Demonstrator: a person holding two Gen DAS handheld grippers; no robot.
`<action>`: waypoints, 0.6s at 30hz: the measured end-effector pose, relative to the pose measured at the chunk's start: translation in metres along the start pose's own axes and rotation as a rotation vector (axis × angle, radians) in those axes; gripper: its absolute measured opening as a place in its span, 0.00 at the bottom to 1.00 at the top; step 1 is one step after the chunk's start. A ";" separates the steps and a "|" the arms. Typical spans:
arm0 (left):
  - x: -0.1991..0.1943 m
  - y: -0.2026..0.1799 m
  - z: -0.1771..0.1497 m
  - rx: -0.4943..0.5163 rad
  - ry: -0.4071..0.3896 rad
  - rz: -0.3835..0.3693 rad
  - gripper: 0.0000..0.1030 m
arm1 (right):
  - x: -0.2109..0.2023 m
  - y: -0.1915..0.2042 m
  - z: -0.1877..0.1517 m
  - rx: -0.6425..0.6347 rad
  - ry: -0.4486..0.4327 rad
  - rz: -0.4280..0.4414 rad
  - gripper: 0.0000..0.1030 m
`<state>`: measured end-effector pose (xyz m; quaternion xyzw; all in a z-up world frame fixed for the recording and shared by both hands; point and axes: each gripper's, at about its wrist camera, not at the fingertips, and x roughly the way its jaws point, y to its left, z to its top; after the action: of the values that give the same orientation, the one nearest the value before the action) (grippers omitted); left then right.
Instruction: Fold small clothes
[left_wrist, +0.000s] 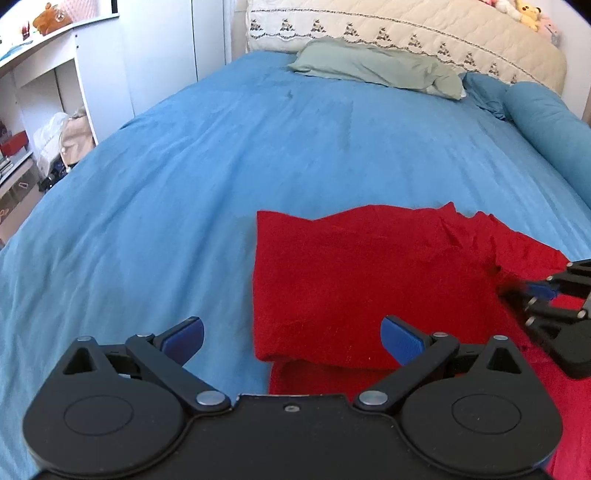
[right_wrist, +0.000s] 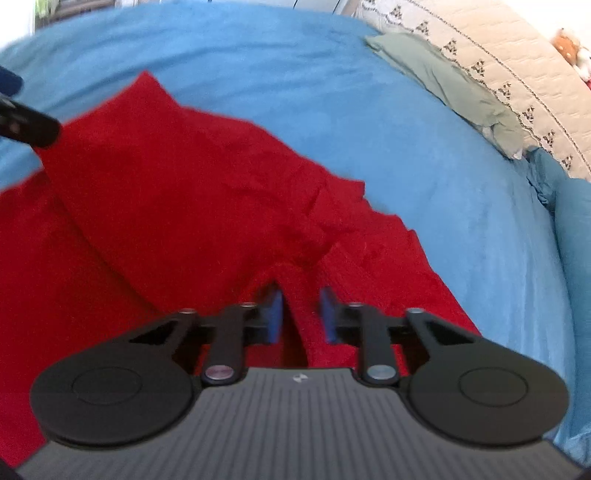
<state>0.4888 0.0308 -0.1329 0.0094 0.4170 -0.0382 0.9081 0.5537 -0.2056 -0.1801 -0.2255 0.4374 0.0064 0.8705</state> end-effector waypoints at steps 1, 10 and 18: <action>-0.002 0.001 -0.001 0.001 0.001 0.000 1.00 | 0.000 0.000 0.000 0.000 0.005 -0.019 0.21; -0.007 -0.001 0.001 0.024 0.014 -0.011 1.00 | -0.052 -0.063 -0.020 0.317 -0.094 -0.157 0.20; -0.004 -0.009 -0.009 0.022 0.034 -0.013 1.00 | -0.058 -0.111 -0.078 0.565 -0.044 -0.251 0.20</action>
<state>0.4786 0.0225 -0.1355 0.0172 0.4319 -0.0486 0.9005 0.4813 -0.3255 -0.1331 -0.0268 0.3720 -0.2179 0.9019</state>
